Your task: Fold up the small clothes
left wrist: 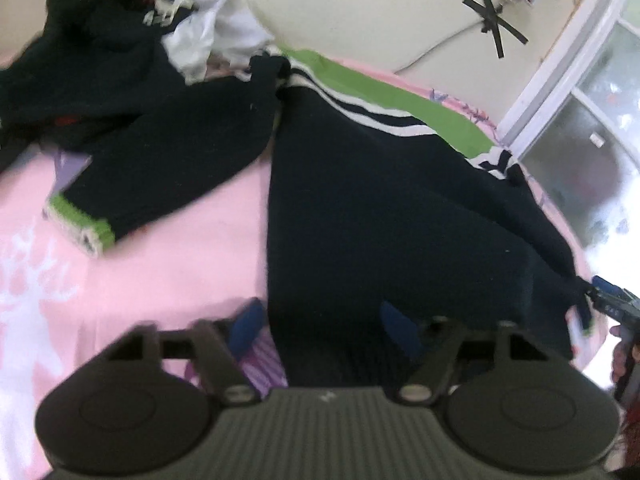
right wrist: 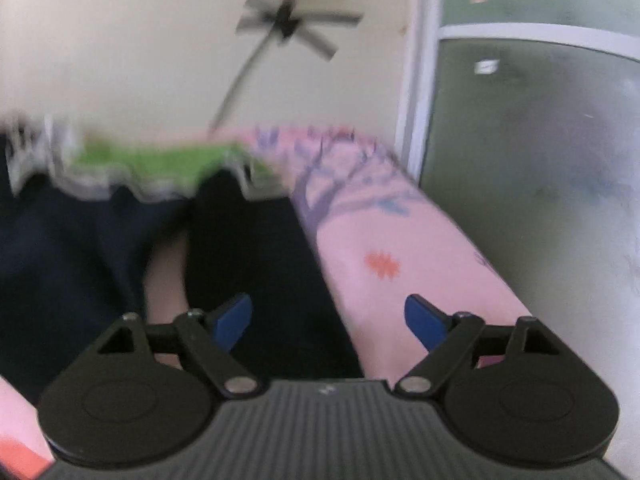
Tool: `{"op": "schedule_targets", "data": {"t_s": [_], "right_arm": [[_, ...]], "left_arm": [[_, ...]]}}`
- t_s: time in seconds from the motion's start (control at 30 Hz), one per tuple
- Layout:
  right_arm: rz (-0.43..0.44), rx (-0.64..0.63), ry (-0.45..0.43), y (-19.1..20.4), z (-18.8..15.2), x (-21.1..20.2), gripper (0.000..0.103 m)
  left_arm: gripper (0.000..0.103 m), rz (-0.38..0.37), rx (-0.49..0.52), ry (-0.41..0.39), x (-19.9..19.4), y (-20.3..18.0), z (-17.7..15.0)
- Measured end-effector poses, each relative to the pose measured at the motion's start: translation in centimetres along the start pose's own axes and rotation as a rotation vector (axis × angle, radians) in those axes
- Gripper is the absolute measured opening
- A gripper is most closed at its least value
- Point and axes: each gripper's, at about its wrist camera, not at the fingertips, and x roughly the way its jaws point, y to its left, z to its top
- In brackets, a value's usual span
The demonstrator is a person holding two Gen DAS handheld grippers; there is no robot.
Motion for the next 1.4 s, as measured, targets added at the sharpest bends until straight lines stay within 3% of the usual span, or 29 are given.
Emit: {"op": "schedule_targets", "data": {"t_s": [0.03,0.07,0.13,0.23,0.27,0.3,0.33,0.37,0.4,0.43,0.5,0.53,0.6,0.63,0.7,0.77,0.93,1.0,1.03,1.1,1.13,1.17,1.2,1.27,1.4], "right_arm": [[0.045,0.020,-0.042,-0.1,-0.2,-0.2,0.024],[0.048,0.012,-0.042,0.0,0.0,-0.2,0.000],[-0.059,-0.100,-0.096,0.3,1.2,-0.2,0.000],[-0.393,-0.113,-0.193,-3.2,4.3,1.5,0.000],[-0.478,-0.062,-0.201,-5.0,5.4,1.7,0.004],[-0.486,0.003,-0.206,-6.7,6.4,1.3,0.040],[-0.441,0.073,-0.226,-7.6,6.9,0.1,0.050],[-0.320,0.125,-0.259,-7.8,6.9,-1.4,0.072],[-0.166,0.160,-0.283,-7.7,6.5,-2.6,0.072],[0.017,0.191,-0.274,-7.2,5.8,-3.6,0.072],[0.300,0.225,-0.219,-5.2,3.5,-4.5,0.074],[0.375,0.227,-0.193,-3.9,2.3,-4.4,0.075],[0.452,0.208,-0.117,-0.8,-0.2,-3.5,0.088],[0.470,0.204,-0.088,0.4,-1.1,-2.9,0.086],[0.535,0.188,-0.030,3.1,-2.2,-1.8,0.041],[0.524,0.142,-0.037,4.4,-1.5,-2.3,0.010],[0.437,0.103,-0.140,-0.2,2.3,-7.3,0.007],[0.403,0.087,-0.121,-2.0,2.7,-8.8,0.008],[0.399,0.061,-0.086,-2.4,2.5,-8.9,0.008],[0.391,-0.015,0.032,-2.1,1.7,-7.2,0.012],[0.340,-0.046,0.068,-1.7,1.1,-6.5,0.015],[0.284,-0.061,0.085,-1.5,0.7,-6.1,0.040],[0.235,-0.055,0.079,-1.6,0.5,-5.8,0.051],[0.216,-0.004,0.039,-2.4,1.1,-5.8,0.050],[0.276,0.062,-0.099,-2.0,4.1,-6.2,0.050]], "left_arm": [[0.024,0.023,0.029,0.009,0.2,-0.5,0.0],[0.014,0.034,0.045,0.021,0.2,-0.7,0.0],[0.012,-0.030,0.018,0.050,-0.1,-0.4,-0.1],[0.012,-0.043,0.014,0.018,-1.6,-0.6,-0.2],[0.013,-0.037,0.005,0.011,-1.9,-0.5,-0.2],[0.016,-0.031,-0.014,0.009,-2.0,-0.1,-0.1],[0.025,-0.026,-0.029,0.009,-2.1,0.3,-0.2],[0.034,-0.014,-0.045,0.014,-2.0,0.7,-0.2],[0.053,-0.006,-0.059,0.015,-1.9,1.0,-0.3],[0.055,-0.010,-0.070,0.008,-1.9,1.3,-0.4],[0.055,-0.047,-0.084,0.027,-1.5,1.7,-0.4],[0.054,-0.067,-0.085,0.039,-1.2,1.6,-0.3],[0.049,-0.079,-0.067,0.055,-0.6,1.0,-0.2],[0.036,-0.074,-0.050,0.054,-0.5,0.5,-0.2],[0.012,-0.072,-0.013,0.079,0.0,-0.2,-0.1],[0.012,-0.085,0.008,0.090,-0.3,-0.9,-0.2],[0.012,-0.220,0.114,0.006,-6.0,-3.1,-0.9],[0.013,-0.242,0.141,0.007,-7.0,-3.5,-1.7],[0.018,-0.230,0.156,0.021,-6.8,-3.6,-2.1],[0.023,-0.177,0.185,0.062,-5.5,-3.6,-2.9],[0.026,-0.127,0.185,0.085,-4.7,-3.4,-3.1],[0.027,-0.085,0.171,0.099,-4.0,-2.9,-3.0],[0.027,-0.071,0.154,0.103,-3.8,-2.2,-2.8],[0.028,-0.064,0.103,0.082,-4.0,-0.9,-1.8],[0.048,-0.012,0.067,-0.039,-5.8,0.5,0.8]]}}
